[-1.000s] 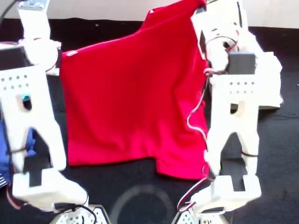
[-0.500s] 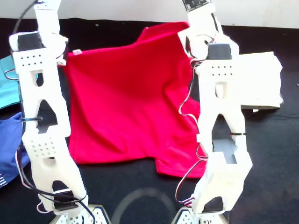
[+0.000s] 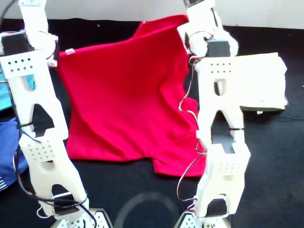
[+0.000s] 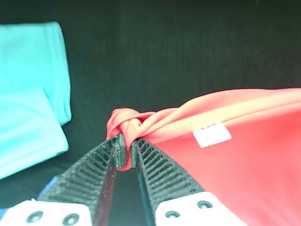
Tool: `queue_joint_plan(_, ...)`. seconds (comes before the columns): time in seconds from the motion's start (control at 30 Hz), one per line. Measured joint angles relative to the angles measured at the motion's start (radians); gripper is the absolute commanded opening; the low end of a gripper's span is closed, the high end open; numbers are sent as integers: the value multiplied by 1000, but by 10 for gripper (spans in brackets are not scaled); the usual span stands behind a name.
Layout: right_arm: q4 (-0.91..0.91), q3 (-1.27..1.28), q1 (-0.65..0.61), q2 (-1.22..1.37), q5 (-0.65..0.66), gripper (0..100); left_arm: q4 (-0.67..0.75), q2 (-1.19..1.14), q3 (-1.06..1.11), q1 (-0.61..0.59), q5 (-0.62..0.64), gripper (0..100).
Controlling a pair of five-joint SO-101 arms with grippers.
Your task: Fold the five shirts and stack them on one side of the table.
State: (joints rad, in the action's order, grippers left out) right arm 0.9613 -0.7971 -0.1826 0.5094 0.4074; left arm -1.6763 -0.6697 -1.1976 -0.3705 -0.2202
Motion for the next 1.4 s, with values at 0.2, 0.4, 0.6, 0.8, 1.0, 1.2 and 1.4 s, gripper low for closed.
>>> queue_joint_plan(0.2,71,0,-6,110,0,6,89,-3,212,6,0,9)
queue_joint_plan(0.4,288,-2,-44,114,0,6,87,-3,295,6,0,9)
queue_joint_plan(0.6,503,-71,-43,114,0,6,-44,-3,304,18,-8,9)
queue_joint_plan(0.8,710,-218,-43,95,0,6,-86,-3,305,21,-31,9)
queue_joint_plan(1.0,789,-298,-35,52,-6,6,-86,71,471,25,-31,9)
queue_joint_plan(1.2,792,-255,-12,-57,-77,6,-86,339,763,60,-35,9)
queue_joint_plan(1.4,792,103,-11,-351,-87,6,-86,535,1020,61,-66,9)
